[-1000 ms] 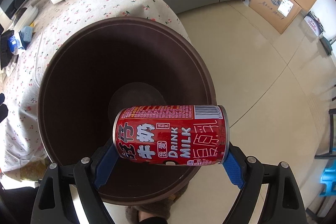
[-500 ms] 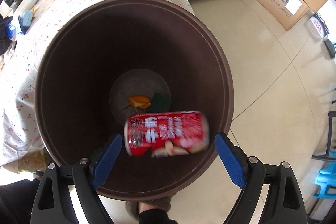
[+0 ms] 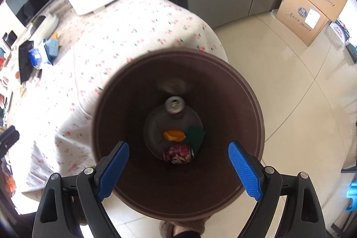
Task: Collect trash
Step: 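Move both tools back over the table toward the black tray, then grasp the black plastic tray by its rim with the left tool, then grasp the blue-white biscuit box with the right tool while the left holds the tray, then carry the black tray and biscuit box over the brown bin with both tools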
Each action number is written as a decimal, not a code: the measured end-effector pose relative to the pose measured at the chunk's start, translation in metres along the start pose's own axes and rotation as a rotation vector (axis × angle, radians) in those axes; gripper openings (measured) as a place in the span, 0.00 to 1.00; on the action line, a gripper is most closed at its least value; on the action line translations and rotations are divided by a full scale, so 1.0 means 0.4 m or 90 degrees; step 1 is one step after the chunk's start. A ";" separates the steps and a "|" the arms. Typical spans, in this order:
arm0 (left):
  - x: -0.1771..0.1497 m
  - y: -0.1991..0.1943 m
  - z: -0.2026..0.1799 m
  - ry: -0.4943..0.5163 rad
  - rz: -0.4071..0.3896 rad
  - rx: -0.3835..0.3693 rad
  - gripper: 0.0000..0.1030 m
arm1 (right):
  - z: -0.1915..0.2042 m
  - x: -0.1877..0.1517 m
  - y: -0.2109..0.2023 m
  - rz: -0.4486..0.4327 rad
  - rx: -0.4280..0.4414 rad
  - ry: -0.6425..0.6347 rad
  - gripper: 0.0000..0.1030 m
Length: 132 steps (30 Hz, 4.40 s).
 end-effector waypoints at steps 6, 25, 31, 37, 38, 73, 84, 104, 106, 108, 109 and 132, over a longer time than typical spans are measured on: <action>0.005 -0.005 0.060 -0.026 0.001 0.007 0.99 | 0.083 0.042 -0.022 -0.040 0.014 -0.009 0.89; 0.064 0.010 0.337 -0.157 -0.010 0.031 0.99 | 0.405 0.164 0.038 -0.089 0.068 -0.031 0.90; 0.126 0.070 0.398 -0.195 -0.021 0.026 0.99 | 0.520 0.222 0.137 -0.077 0.061 -0.081 0.90; 0.214 0.089 0.358 -0.149 -0.073 0.035 0.99 | 0.545 0.251 0.228 -0.054 0.034 -0.100 0.90; 0.228 0.092 0.350 -0.142 -0.082 0.040 0.96 | 0.543 0.255 0.238 -0.052 0.033 -0.098 0.90; 0.344 0.144 0.299 -0.060 -0.108 -0.022 0.59 | 0.525 0.269 0.245 -0.044 0.054 -0.113 0.90; 0.243 -0.032 0.437 -0.114 -0.126 0.089 0.59 | 0.750 0.304 0.267 -0.096 0.125 -0.162 0.98; 0.209 -0.033 0.497 -0.145 -0.104 0.089 0.59 | 0.835 0.388 0.416 -0.130 0.100 -0.091 1.00; 0.210 -0.036 0.494 -0.148 -0.105 0.083 0.59 | 0.831 0.385 0.427 -0.123 0.118 -0.079 1.00; 0.213 -0.039 0.489 -0.146 -0.108 0.080 0.59 | 0.826 0.379 0.432 -0.117 0.132 -0.074 0.91; 0.214 -0.041 0.487 -0.145 -0.109 0.078 0.59 | 0.824 0.376 0.431 -0.115 0.136 -0.075 0.90; 0.209 -0.074 0.329 -0.068 -0.122 0.014 0.59 | 0.624 0.278 0.107 -0.112 0.082 -0.123 0.87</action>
Point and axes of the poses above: each gripper's, at about its wrist camera, not at the fingertips, and y roughly the way its jaws point, z to its left, x to its top, the point moved 9 cm from there along y, roughly the way its jaws point, and after that the axes turned 11 degrees about x, right-handed, at the moved point
